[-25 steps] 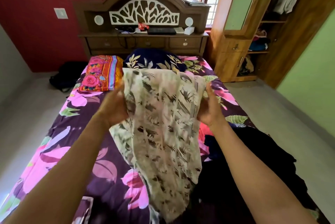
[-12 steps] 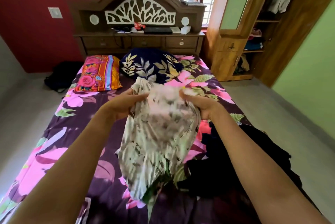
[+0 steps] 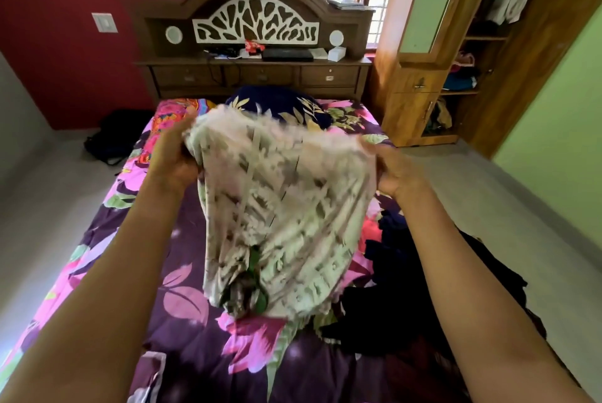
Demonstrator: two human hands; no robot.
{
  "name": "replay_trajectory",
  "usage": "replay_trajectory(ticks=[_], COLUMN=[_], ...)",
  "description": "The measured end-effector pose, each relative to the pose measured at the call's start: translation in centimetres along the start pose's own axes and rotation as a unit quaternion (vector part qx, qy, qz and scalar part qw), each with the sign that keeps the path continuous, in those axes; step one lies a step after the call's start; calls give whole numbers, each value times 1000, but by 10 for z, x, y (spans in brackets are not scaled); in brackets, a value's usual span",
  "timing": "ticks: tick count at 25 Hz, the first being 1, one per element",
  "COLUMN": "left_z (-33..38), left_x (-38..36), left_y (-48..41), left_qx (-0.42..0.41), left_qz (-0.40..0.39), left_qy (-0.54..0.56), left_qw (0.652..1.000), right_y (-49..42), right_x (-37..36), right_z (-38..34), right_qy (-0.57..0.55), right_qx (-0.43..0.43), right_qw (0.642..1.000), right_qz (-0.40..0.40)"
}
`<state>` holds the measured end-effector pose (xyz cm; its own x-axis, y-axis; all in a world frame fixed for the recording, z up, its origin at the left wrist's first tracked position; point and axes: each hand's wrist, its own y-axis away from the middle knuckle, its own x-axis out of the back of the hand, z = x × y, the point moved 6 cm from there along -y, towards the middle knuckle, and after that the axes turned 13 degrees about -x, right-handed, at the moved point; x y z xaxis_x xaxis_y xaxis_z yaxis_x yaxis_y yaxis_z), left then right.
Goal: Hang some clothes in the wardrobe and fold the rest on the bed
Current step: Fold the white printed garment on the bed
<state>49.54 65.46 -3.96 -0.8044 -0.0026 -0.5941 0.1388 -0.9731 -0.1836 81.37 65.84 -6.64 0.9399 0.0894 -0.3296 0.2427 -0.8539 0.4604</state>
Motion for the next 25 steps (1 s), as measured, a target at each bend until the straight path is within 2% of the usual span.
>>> replay_trajectory(ticks=[1,2,3,5,7,10,12,14,16,18,19,20,22,24,25], left_z=[5,3,-4,-29,-41,-34,-19,-4,1,-5,-8,-10,-8,-4,-4], left_x=[0,4,11,39,60,75,74,73,68,61,57,57,55,58,61], left_y=[-2,-2,0,5,6,-2,-8,-10,-4,6,11,15,21,24,23], left_qx=[-8,7,42,137,154,93,13,-60,-95,-94,-88,-79,-96,-102,-103], left_qz=[-22,-42,-48,-2,42,111,158,191,179,133,111,90,81,86,86], left_qy=[22,1,-69,-233,-309,-338,-354,-439,-532,-590,-620,-651,-688,-698,-702], left_qw=[999,999,996,963,938,930,922,876,822,791,772,749,715,704,700], right_y=[3,4,1,-14,-27,-45,-34,-10,-1,-1,-5,-12,-25,-34,-36], right_x=[2,3,4,19,42,73,77,71,71,64,59,57,56,60,61], right_z=[-7,-7,1,29,38,37,26,10,2,3,7,14,27,31,28], right_qy=[-72,-80,-26,98,131,159,169,223,298,372,423,493,656,755,773], right_qx=[40,44,11,-90,-111,-74,-28,28,69,77,54,14,-56,-50,-31], right_qw=[996,995,1000,989,975,958,945,918,883,865,854,831,719,592,551], right_qz=[-23,-30,-13,57,140,226,278,327,356,328,296,259,223,278,314])
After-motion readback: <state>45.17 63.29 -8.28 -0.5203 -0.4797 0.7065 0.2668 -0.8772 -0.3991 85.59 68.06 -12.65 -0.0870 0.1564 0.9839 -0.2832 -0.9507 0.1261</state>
